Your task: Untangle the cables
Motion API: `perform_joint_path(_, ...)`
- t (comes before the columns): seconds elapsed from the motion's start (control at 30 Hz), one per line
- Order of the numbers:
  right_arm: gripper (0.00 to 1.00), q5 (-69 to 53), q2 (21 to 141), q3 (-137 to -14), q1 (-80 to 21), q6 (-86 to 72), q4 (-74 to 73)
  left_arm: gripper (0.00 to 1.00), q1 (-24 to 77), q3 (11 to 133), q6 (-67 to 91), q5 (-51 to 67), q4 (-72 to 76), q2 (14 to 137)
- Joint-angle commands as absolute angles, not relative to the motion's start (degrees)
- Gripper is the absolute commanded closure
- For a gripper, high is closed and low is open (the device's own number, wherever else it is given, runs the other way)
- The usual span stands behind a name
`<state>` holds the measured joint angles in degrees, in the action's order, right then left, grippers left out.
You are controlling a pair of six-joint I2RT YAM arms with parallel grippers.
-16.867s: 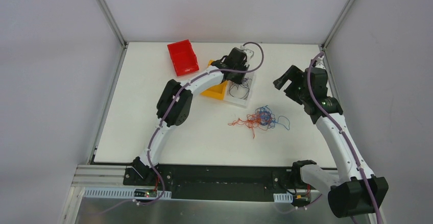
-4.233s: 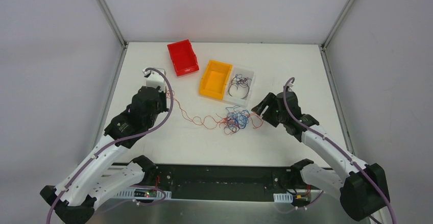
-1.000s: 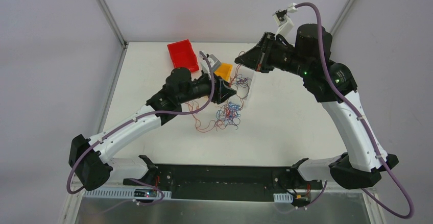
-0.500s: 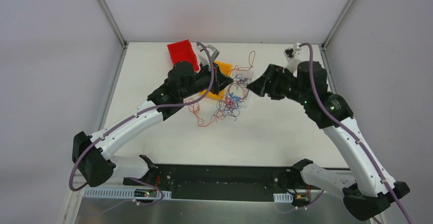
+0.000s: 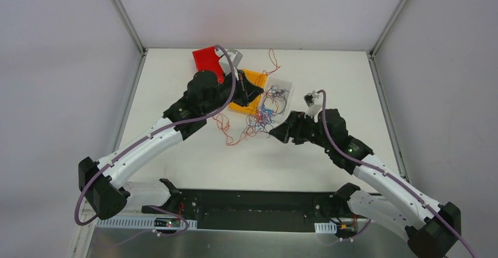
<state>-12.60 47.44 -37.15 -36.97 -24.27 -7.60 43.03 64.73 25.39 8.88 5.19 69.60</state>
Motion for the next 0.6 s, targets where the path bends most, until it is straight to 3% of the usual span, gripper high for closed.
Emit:
perform_joint_path(0.0, 0.25, -8.66, 50.58, -36.81, -40.56, -21.03, 7.77, 1.00, 42.53, 67.91, 28.28, 10.26, 6.96, 67.78)
perform_joint_path(0.4, 0.18, 7.39, 65.95, -39.41, -47.08, -19.92, 19.03, 1.00, 42.53, 69.60, 32.55, 12.59, 8.22, 66.97)
perform_joint_path(0.47, 0.31, 9.94, 67.43, -39.43, -47.65, -20.64, 20.28, 1.00, 42.50, 69.46, 33.83, 12.96, 9.03, 66.82)
perform_joint_path(0.57, 0.77, 13.11, 68.07, -38.25, -47.64, -22.72, 22.16, 1.00, 42.43, 68.39, 33.90, 13.54, 11.73, 66.39)
